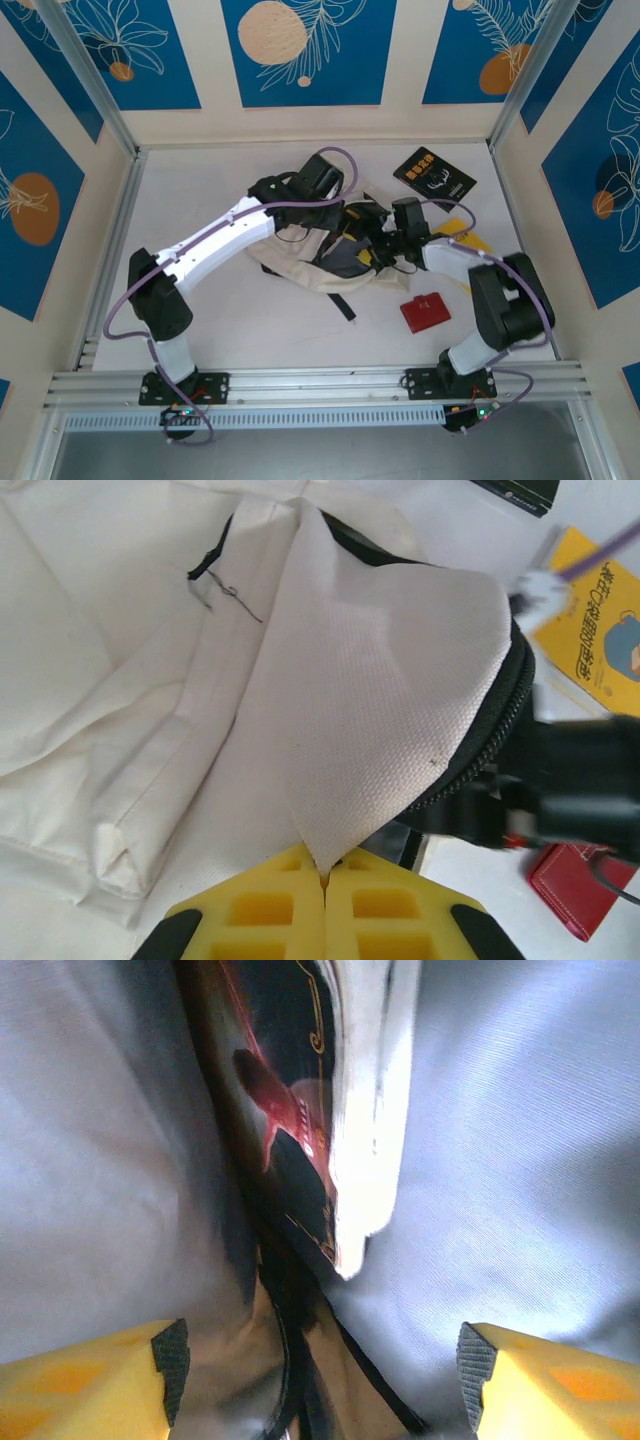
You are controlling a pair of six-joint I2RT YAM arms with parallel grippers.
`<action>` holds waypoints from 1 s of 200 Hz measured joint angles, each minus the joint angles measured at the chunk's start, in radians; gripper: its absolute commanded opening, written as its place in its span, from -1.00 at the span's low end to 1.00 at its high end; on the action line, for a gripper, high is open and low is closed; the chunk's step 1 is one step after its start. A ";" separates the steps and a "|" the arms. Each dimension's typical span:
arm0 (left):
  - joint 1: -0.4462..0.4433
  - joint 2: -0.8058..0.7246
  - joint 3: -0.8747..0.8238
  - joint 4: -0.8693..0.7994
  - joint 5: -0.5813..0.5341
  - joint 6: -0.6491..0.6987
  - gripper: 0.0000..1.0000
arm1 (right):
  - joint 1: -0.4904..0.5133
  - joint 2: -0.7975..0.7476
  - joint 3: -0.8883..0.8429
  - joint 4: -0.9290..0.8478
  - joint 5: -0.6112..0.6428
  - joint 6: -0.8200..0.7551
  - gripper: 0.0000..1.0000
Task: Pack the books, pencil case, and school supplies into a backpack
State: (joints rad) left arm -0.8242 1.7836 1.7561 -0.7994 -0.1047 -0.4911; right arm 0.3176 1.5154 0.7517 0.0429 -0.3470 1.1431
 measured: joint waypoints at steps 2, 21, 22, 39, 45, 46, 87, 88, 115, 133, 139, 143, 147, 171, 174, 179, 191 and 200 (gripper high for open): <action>0.002 -0.003 -0.005 0.002 0.000 0.000 -0.89 | 0.000 -0.010 -0.003 -0.010 0.003 -0.004 0.50; 0.020 -0.039 -0.059 0.014 0.000 0.000 -0.88 | -0.005 -0.143 -0.037 -0.150 0.077 -0.058 0.54; 0.021 -0.042 -0.064 0.014 0.000 0.000 -0.88 | -0.005 -0.149 -0.039 -0.155 0.080 -0.060 0.54; 0.047 -0.084 -0.125 0.028 -0.001 0.000 -0.88 | -0.015 -0.246 -0.051 -0.288 0.147 -0.101 0.57; 0.058 -0.102 -0.151 0.032 -0.001 0.000 -0.89 | -0.022 -0.275 -0.051 -0.332 0.174 -0.116 0.57; 0.061 -0.106 -0.158 0.034 -0.001 0.000 -0.89 | -0.023 -0.278 -0.051 -0.336 0.176 -0.117 0.57; 0.153 -0.236 -0.338 0.053 -0.002 -0.005 -0.83 | -0.051 -0.322 -0.006 -0.531 0.287 -0.193 0.57; 0.155 -0.239 -0.341 0.053 -0.002 -0.005 -0.81 | -0.051 -0.321 -0.005 -0.533 0.288 -0.194 0.57; 0.186 -0.329 -0.444 0.062 0.043 -0.006 0.01 | -0.054 -0.257 0.063 -0.578 0.309 -0.223 0.57; 0.188 -0.373 -0.480 0.070 0.119 0.004 0.45 | -0.061 -0.199 0.104 -0.587 0.316 -0.238 0.56; 0.188 -0.380 -0.484 0.080 0.145 0.005 0.52 | -0.066 -0.180 0.117 -0.591 0.317 -0.242 0.55; 0.188 -0.383 -0.485 0.089 0.164 -0.006 0.54 | -0.071 -0.168 0.127 -0.593 0.318 -0.246 0.55; 0.188 -0.385 -0.486 0.098 0.176 -0.005 0.55 | -0.076 -0.157 0.135 -0.595 0.319 -0.249 0.55; 0.190 -0.374 -0.486 0.149 0.212 -0.029 0.52 | -0.115 -0.097 0.191 -0.617 0.343 -0.267 0.54; 0.190 -0.369 -0.485 0.154 0.213 -0.037 0.50 | -0.121 -0.091 0.196 -0.619 0.348 -0.271 0.54; 0.191 -0.356 -0.484 0.162 0.214 -0.045 0.48 | -0.130 -0.082 0.205 -0.620 0.354 -0.275 0.54; 0.192 -0.312 -0.475 0.182 0.217 -0.064 0.38 | -0.156 -0.061 0.224 -0.622 0.363 -0.289 0.52; 0.193 -0.267 -0.467 0.203 0.222 -0.086 0.30 | -0.177 -0.039 0.240 -0.624 0.364 -0.300 0.51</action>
State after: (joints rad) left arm -0.6315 1.5169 1.2892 -0.5964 0.1169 -0.5770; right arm 0.1410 1.4765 0.9913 -0.5808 0.0166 0.8429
